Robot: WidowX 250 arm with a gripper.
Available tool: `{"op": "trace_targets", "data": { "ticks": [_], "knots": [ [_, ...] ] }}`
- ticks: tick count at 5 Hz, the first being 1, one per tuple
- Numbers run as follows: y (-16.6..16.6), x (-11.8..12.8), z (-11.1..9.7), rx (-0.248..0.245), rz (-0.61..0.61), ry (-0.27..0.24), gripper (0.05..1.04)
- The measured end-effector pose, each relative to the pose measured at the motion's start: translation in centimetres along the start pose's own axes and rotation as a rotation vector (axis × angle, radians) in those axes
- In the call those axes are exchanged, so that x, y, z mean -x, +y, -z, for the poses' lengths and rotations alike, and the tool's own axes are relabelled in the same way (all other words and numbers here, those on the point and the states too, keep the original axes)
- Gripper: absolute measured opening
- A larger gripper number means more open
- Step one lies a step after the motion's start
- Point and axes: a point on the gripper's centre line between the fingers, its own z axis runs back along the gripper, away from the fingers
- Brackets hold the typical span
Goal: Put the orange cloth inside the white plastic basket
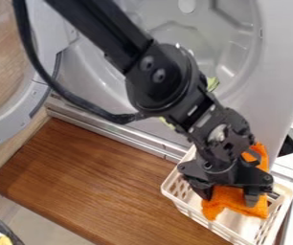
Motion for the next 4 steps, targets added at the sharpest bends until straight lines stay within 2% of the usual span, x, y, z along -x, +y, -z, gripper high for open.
{"op": "trace_targets", "data": {
  "ticks": [2,4],
  "knots": [
    [0.4,-1.1,-2.0,-0.013,-0.039,0.009,1.001],
    [-0.3,-2.9,-4.2,-0.003,-0.068,0.022,1.001]
  ]
}}
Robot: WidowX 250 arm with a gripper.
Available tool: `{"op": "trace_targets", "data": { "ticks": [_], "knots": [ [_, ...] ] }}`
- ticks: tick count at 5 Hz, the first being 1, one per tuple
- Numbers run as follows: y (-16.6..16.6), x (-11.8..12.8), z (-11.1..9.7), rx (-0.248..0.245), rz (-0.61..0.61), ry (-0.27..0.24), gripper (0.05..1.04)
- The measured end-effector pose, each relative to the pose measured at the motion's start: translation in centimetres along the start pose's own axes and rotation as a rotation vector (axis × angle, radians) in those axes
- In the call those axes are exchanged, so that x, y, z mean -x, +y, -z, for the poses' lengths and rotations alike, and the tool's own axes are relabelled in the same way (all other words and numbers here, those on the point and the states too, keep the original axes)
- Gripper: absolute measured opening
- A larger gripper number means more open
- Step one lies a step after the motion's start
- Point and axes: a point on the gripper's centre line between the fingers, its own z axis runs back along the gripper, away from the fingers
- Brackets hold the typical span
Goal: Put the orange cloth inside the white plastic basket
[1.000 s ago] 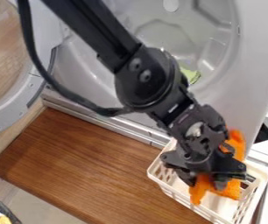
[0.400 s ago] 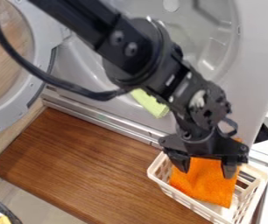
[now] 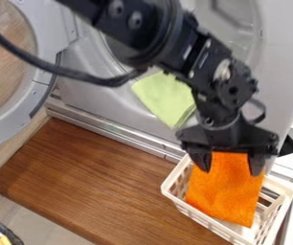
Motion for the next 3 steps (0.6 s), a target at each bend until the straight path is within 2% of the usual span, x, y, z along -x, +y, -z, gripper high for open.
{"op": "trace_targets", "data": {
  "ticks": [1,2,3],
  "knots": [
    [-0.30,-0.88,-1.14,0.005,-0.010,-0.003,1.001],
    [0.03,-0.58,-1.23,-0.018,-0.021,0.018,1.001],
    [0.03,-0.58,-1.23,-0.018,-0.021,0.018,1.001]
  ]
}}
